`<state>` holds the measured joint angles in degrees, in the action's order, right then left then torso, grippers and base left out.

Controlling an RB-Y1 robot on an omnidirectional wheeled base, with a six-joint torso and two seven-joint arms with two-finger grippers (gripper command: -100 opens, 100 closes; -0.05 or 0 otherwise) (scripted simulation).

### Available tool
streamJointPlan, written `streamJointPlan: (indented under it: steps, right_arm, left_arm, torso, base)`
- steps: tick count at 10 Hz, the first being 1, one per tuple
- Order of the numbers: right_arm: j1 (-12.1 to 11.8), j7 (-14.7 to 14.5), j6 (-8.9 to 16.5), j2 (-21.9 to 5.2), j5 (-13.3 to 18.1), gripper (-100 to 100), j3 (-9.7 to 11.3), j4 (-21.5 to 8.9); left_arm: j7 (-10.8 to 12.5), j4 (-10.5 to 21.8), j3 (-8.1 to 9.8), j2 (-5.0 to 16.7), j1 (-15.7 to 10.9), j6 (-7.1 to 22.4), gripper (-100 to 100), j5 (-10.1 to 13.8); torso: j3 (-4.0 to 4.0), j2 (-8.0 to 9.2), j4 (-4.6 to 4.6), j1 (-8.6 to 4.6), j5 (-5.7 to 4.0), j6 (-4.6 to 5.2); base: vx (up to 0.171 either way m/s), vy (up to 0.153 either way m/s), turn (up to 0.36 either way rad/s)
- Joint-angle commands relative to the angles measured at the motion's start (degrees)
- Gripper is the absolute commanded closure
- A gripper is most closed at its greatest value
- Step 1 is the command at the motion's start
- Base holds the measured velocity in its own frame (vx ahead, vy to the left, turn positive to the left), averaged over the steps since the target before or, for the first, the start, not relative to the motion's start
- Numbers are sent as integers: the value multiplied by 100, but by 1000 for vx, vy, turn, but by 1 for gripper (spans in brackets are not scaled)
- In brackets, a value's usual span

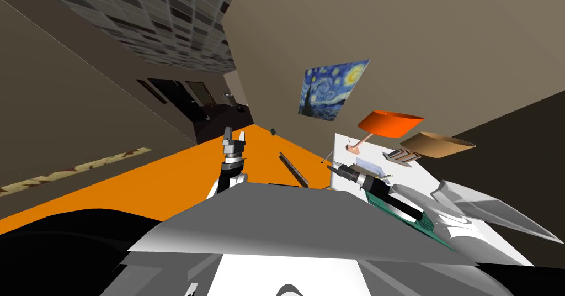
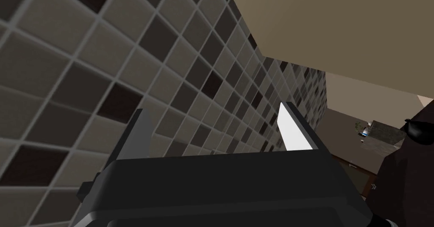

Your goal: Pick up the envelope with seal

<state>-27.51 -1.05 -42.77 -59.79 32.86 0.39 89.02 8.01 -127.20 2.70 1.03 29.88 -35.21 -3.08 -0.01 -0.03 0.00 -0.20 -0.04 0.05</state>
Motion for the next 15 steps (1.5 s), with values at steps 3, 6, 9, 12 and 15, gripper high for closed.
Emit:
streamJointPlan:
  steps: [3, 6, 9, 12, 15]
  right_arm:
    - [-104, 59, -163, -458, 406, -100, 0, -462]
    - [-260, 158, -290, -883, 875, -100, 43, -925]
    - [-439, 273, -398, -1249, 1329, -100, 106, -1364]
    - [-636, 399, -488, -1552, 1756, -100, 184, -1769]
    - [-841, 529, -562, -1792, 2149, -100, 273, -2132]
  left_arm:
    - [0, 0, 0, 0, 0, 0, 0, 0]
    - [0, 0, 1, 0, 2, 0, 0, 0]
    - [0, 0, 1, 1, 2, 0, 0, 0]
    - [0, 0, 1, 1, 1, 0, 0, 0]
    - [0, 0, 2, 1, 2, 0, 0, 0]
  torso:
    - [0, 1, 0, -1, 0, 0]
    - [1, 1, 1, -1, -1, 9]
    - [2, 3, 1, -11, -5, 10]
    - [4, 7, 2, -18, -4, 5]
    - [4, 6, 2, -3, -2, 12]
  base:
    - [8, -25, 282]
    - [6, -25, 272]
    - [-4, -55, 321]
    - [-21, -64, 314]
    - [-21, -35, 201]
